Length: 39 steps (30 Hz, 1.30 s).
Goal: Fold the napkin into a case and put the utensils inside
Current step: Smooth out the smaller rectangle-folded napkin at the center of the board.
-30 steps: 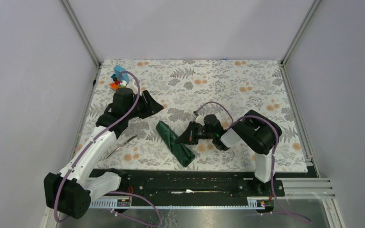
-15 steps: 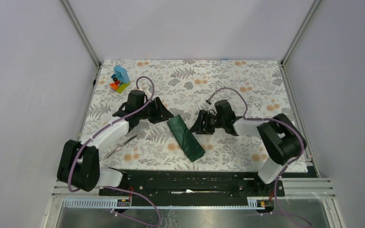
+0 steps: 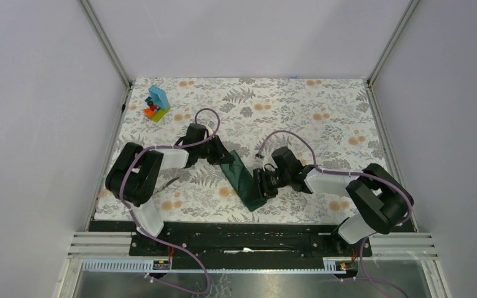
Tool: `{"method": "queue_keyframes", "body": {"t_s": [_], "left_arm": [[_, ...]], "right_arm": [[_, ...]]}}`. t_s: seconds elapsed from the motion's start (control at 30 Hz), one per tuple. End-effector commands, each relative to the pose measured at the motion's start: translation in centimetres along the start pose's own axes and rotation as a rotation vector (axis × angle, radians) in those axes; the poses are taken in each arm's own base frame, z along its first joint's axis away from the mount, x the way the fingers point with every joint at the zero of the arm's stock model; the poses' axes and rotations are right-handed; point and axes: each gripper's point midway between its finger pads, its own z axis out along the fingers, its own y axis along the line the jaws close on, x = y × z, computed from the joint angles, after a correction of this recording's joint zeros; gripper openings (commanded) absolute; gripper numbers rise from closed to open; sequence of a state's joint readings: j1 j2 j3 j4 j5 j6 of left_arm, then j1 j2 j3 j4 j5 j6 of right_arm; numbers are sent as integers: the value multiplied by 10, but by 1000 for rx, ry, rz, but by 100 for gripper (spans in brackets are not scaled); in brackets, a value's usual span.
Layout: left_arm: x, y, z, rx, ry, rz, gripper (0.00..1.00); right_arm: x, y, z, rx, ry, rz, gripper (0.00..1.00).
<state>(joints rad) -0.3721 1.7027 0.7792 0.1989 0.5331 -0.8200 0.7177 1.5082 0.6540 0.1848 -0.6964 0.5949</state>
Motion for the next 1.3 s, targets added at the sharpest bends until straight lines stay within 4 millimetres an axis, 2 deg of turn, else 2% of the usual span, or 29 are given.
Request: {"method": "queue_keyframes", "body": {"t_s": [0.0,0.07,0.13,0.2,0.27,0.37,0.47,0.57,0.7,0.8,0.9,0.97,1.07,1.2,1.27], "left_arm": [[-26,18,24,-47,-78,46,14],[-28,32,29,-100,-82,45,13],[-30,34,29,-118,-80,58,13],[-31,21,24,-99,-75,78,15],[-33,-2,13,-53,-76,104,19],[-40,-32,-4,-6,-103,137,25],[-42,-42,-5,22,-99,132,28],[-36,-28,12,14,-57,84,27],[-32,6,35,-60,-45,52,26],[-28,28,49,-128,0,42,30],[-32,33,50,-165,-13,60,34],[-40,26,44,-180,-37,89,39],[-51,3,30,-180,-71,143,47],[-59,-35,-1,-129,-101,197,55],[-58,-47,-16,-119,-106,222,58]], "right_arm": [[17,-27,6,27,10,60,49],[24,-53,7,121,18,57,47],[25,-63,4,192,34,34,47],[20,-54,-1,209,29,5,49],[10,-38,-7,198,15,-28,51],[6,-20,-13,173,23,-36,52],[5,-10,-10,128,17,-24,52],[2,-15,-4,123,-4,-22,53],[9,-46,1,213,-29,-5,55],[19,-66,10,272,-12,1,55],[24,-58,24,255,9,-14,55],[22,-47,35,214,10,-9,55],[11,-35,42,189,4,-20,56],[-6,-17,37,184,-10,-68,60],[-9,-15,28,219,-7,-96,65]]}}
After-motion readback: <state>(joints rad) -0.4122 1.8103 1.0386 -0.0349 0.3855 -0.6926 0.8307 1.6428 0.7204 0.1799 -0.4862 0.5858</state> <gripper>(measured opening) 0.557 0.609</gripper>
